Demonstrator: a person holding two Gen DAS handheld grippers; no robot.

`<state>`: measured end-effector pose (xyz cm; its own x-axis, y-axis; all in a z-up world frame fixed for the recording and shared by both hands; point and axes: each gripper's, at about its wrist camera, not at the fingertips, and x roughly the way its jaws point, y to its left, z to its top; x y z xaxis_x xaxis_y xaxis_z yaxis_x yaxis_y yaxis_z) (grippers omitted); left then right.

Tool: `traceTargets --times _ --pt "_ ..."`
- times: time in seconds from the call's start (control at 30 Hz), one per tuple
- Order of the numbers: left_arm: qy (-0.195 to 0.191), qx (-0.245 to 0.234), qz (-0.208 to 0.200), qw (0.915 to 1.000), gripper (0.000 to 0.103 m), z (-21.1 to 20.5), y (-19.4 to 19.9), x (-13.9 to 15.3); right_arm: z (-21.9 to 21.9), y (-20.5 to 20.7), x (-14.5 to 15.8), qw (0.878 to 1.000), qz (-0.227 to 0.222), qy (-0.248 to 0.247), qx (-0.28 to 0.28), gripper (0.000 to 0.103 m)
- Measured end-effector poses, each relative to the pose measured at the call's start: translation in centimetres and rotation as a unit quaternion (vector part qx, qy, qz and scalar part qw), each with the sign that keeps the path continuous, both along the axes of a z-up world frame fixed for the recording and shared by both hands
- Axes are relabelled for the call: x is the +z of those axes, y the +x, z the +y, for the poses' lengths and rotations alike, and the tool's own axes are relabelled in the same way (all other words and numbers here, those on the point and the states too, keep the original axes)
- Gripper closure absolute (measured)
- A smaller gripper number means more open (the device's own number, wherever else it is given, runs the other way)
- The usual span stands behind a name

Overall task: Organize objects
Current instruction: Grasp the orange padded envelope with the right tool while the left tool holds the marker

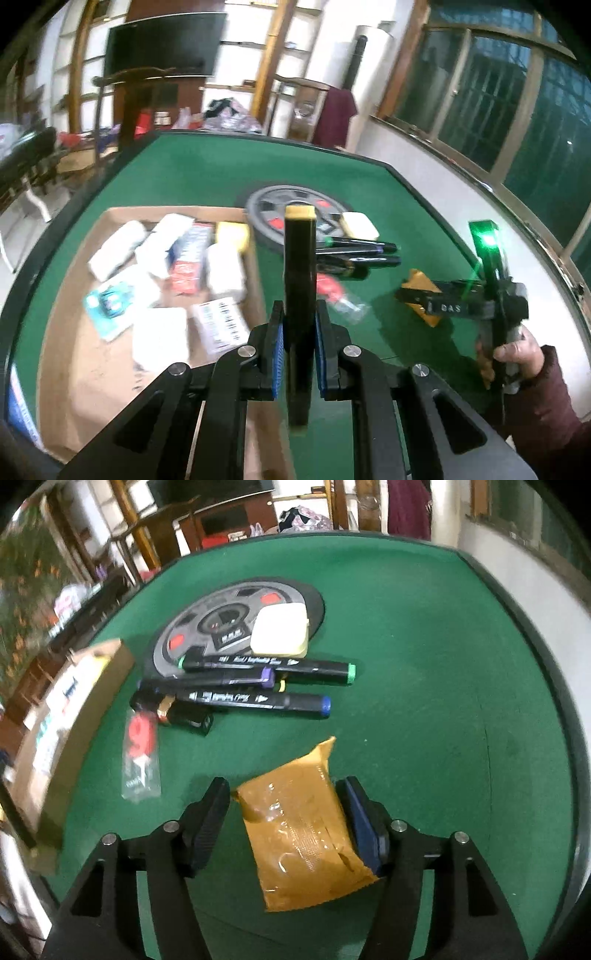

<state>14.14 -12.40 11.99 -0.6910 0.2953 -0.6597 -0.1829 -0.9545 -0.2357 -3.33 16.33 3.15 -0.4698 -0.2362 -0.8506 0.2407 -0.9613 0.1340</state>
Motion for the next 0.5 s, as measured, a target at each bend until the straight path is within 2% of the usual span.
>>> traceTargets --times 0.1,0.17,0.2,0.3,0.5 --pt "0.017 0.013 -0.002 0.9998 0.089 -1.9 0.4 -0.6 -1.3 0.5 -0.3 0.998 0.016 0.060 0.003 0.041" --pt "0.027 0.019 -0.003 0.9995 0.087 -2.8 0.6 -0.7 -1.5 0.9 -0.3 0.997 0.020 0.074 -0.003 0.047" --pt "0.039 0.018 -0.002 0.9991 0.087 -3.4 0.7 -0.8 -1.4 1.0 -0.2 0.998 0.017 0.067 -0.007 0.060" --pt "0.067 0.011 0.007 0.9977 0.088 -4.7 1.0 -0.5 -0.9 1.6 0.2 0.998 0.019 0.056 -0.020 0.060" --pt "0.115 -0.008 0.040 0.9925 0.091 -6.9 1.9 0.6 0.1 3.6 2.6 0.999 0.034 -0.023 -0.035 0.060"
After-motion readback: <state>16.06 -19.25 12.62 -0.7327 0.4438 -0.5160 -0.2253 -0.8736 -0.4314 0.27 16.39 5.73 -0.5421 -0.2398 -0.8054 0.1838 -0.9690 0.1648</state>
